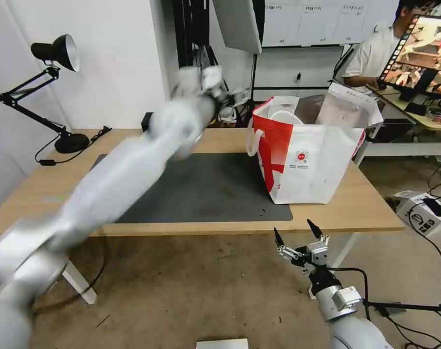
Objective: Pick up the trash from the table and place it into the takeout bag.
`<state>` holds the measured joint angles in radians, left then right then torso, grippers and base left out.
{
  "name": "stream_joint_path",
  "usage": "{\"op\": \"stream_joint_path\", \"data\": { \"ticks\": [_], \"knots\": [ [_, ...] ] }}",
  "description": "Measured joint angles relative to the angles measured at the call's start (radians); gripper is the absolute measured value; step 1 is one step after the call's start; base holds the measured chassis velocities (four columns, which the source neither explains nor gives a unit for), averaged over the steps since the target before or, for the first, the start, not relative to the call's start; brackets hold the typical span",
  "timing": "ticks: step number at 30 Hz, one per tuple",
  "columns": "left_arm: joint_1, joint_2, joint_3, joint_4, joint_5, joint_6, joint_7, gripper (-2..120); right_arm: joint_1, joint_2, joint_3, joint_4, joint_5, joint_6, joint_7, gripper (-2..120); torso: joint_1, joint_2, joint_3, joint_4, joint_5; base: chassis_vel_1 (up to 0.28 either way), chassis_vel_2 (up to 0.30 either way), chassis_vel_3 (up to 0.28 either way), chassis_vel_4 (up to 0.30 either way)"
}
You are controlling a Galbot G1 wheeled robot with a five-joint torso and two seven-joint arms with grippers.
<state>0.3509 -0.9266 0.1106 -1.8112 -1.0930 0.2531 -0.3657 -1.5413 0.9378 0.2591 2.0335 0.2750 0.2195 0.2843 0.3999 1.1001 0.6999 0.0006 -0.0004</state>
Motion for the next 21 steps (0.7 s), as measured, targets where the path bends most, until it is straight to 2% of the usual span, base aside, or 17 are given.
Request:
{"op": "stream_joint_path", "data": {
  "ticks": [1, 2, 5, 6, 7, 8, 10, 11, 13, 15, 17, 18, 20, 21],
  "knots": [
    [0.101, 0.033, -0.076, -0.042, 0.046, -0.025, 0.023, 100, 0.0, 0.0, 0.0, 0.0, 0.0, 0.0, 0.0, 100, 0.0, 0.0, 0.0, 0.0, -0.0005, 0.0, 0.0, 0.0, 0.0],
    [0.101, 0.033, -0.076, -0.042, 0.046, -0.025, 0.023, 100, 0.0, 0.0, 0.0, 0.0, 0.0, 0.0, 0.0, 100, 0.0, 0.0, 0.0, 0.0, -0.0005, 0.0, 0.0, 0.0, 0.0],
    [0.349, 0.09, -0.241, -0.129, 0.179, -0.111, 0.069, 100, 0.0, 0.0, 0.0, 0.0, 0.0, 0.0, 0.0, 100, 0.0, 0.0, 0.0, -0.0001, -0.0002, 0.0, 0.0, 0.0, 0.0],
    [0.4, 0.097, -0.273, -0.146, 0.202, -0.125, 0.077, 100, 0.0, 0.0, 0.0, 0.0, 0.0, 0.0, 0.0, 100, 0.0, 0.0, 0.0, -0.0005, -0.0004, 0.0, 0.0, 0.0, 0.0],
    [0.4, 0.097, -0.273, -0.146, 0.202, -0.125, 0.077, 100, 0.0, 0.0, 0.0, 0.0, 0.0, 0.0, 0.0, 100, 0.0, 0.0, 0.0, -0.0005, -0.0004, 0.0, 0.0, 0.0, 0.0],
    [0.468, 0.104, -0.317, -0.168, 0.228, -0.14, 0.084, 100, 0.0, 0.0, 0.0, 0.0, 0.0, 0.0, 0.0, 100, 0.0, 0.0, 0.0, -0.0004, 0.0002, 0.0, 0.0, 0.0, 0.0],
    [0.592, 0.092, -0.408, -0.198, 0.28, -0.163, 0.095, 100, 0.0, 0.0, 0.0, 0.0, 0.0, 0.0, 0.0, 100, 0.0, 0.0, 0.0, -0.0009, 0.0002, 0.0, 0.0, 0.0, 0.0],
    [0.592, 0.092, -0.408, -0.198, 0.28, -0.163, 0.095, 100, 0.0, 0.0, 0.0, 0.0, 0.0, 0.0, 0.0, 100, 0.0, 0.0, 0.0, -0.0009, 0.0002, 0.0, 0.0, 0.0, 0.0],
    [0.728, 0.06, -0.521, -0.223, 0.328, -0.187, 0.118, 100, 0.0, 0.0, 0.0, 0.0, 0.0, 0.0, 0.0, 100, 0.0, 0.0, 0.0, -0.0008, 0.0003, 0.0, 0.0, 0.0, 0.0],
    [0.767, 0.051, -0.554, -0.226, 0.341, -0.199, 0.128, 100, 0.0, 0.0, 0.0, 0.0, 0.0, 0.0, 0.0, 100, 0.0, 0.0, 0.0, -0.0008, 0.0002, 0.0, 0.0, 0.0, 0.0],
    [0.927, 0.008, -0.668, -0.229, 0.388, -0.241, 0.174, 100, 0.0, 0.0, 0.0, 0.0, 0.0, 0.0, 0.0, 100, 0.0, 0.0, 0.0, -0.0006, 0.0004, 0.0, 0.0, 0.0, 0.0],
    [0.927, 0.008, -0.668, -0.229, 0.388, -0.241, 0.174, 100, 0.0, 0.0, 0.0, 0.0, 0.0, 0.0, 0.0, 100, 0.0, 0.0, 0.0, -0.0006, 0.0004, 0.0, 0.0, 0.0, 0.0],
    [1.039, -0.047, -0.734, -0.229, 0.406, -0.276, 0.211, 100, 0.0, 0.0, 0.0, 0.0, 0.0, 0.0, 0.0, 100, 0.0, 0.0, 0.0, -0.0004, 0.0003, 0.0, 0.0, 0.0, 0.0],
    [1.039, -0.047, -0.734, -0.229, 0.406, -0.276, 0.211, 100, 0.0, 0.0, 0.0, 0.0, 0.0, 0.0, 0.0, 100, 0.0, 0.0, 0.0, -0.0004, 0.0003, 0.0, 0.0, 0.0, 0.0]
  ]
}}
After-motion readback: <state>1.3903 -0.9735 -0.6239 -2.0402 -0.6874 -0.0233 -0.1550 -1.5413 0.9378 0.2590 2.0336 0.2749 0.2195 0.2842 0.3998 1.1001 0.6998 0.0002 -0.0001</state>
